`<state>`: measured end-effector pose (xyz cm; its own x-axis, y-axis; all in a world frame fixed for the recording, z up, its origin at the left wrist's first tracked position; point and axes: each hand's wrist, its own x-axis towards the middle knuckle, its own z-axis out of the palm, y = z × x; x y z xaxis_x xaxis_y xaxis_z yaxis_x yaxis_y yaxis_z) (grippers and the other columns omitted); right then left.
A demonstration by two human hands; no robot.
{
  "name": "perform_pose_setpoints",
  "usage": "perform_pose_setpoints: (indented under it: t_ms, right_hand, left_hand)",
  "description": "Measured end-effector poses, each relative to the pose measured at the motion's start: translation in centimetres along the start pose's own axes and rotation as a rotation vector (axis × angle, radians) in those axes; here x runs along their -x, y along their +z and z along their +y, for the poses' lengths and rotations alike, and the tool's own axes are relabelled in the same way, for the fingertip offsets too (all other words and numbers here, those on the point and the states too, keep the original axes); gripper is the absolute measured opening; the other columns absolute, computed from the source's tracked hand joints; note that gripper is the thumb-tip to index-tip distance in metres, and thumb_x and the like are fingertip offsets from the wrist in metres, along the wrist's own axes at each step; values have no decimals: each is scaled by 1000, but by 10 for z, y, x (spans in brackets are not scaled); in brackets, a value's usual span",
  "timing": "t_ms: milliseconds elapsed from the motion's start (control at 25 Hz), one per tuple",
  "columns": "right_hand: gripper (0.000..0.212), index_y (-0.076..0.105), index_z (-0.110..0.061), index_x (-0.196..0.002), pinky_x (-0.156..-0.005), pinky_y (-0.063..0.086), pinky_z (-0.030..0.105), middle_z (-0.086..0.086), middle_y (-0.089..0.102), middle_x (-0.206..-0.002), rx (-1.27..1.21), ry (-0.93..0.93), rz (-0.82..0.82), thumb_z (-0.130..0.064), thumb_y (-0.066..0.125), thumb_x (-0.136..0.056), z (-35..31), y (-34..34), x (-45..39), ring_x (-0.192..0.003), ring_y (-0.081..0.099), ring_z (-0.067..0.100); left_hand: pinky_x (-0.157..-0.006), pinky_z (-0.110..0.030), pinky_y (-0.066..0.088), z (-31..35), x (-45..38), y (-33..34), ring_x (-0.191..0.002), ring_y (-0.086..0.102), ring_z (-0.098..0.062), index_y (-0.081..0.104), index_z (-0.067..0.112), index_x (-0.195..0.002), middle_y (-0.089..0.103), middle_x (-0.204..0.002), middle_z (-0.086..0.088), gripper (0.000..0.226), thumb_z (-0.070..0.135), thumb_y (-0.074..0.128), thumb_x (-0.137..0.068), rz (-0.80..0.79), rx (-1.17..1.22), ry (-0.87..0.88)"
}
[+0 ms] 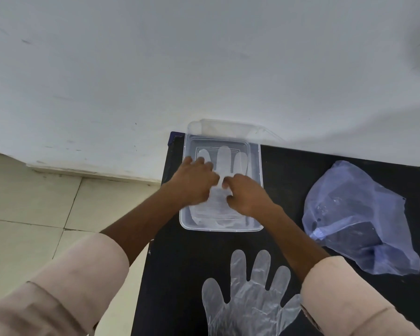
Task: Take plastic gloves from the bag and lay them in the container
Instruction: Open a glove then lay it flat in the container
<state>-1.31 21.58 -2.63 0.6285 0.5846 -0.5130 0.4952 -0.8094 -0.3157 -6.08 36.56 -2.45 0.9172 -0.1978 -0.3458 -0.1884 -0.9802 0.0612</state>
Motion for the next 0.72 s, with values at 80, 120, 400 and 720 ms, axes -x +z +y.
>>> perform_pose_setpoints:
  t_ms: [80, 120, 400, 720]
  right_hand:
    - [47, 44, -17, -134, -91, 47, 41, 13, 48, -130, 70, 37, 55, -22, 58, -89, -3, 8, -9, -117, 52, 32]
    - [53, 39, -19, -138, -93, 47, 44, 14, 42, -137, 124, 47, 56, -28, 59, -89, -5, 15, -13, -122, 47, 33]
    - [61, 35, -24, -140, -102, 43, 48, 13, 34, -148, 189, 28, 142, -40, 62, -88, -1, 43, -35, -130, 43, 34]
    - [26, 61, -16, -116, -96, 51, 36, 10, 64, -120, -122, -74, 125, -24, 58, -91, -6, 11, -17, -102, 63, 25]
  left_hand:
    - [-104, -45, 40, -12, -7, -9, -122, 51, -26, 64, 23, -120, 59, -128, -6, 32, 17, 59, -89, 124, 212, -79]
    - [-103, -44, 44, -16, -10, -12, -120, 54, -25, 66, 22, -117, 62, -125, -6, 29, 15, 59, -89, 193, 317, -102]
    - [-87, -46, 53, -26, -24, -21, -101, 61, -25, 70, 19, -107, 66, -112, -7, 25, 14, 60, -85, 417, 630, -120]
    - [-91, -43, 52, -25, -17, -12, -103, 60, -23, 69, 19, -106, 66, -111, -6, 25, 16, 62, -83, 423, 706, -118]
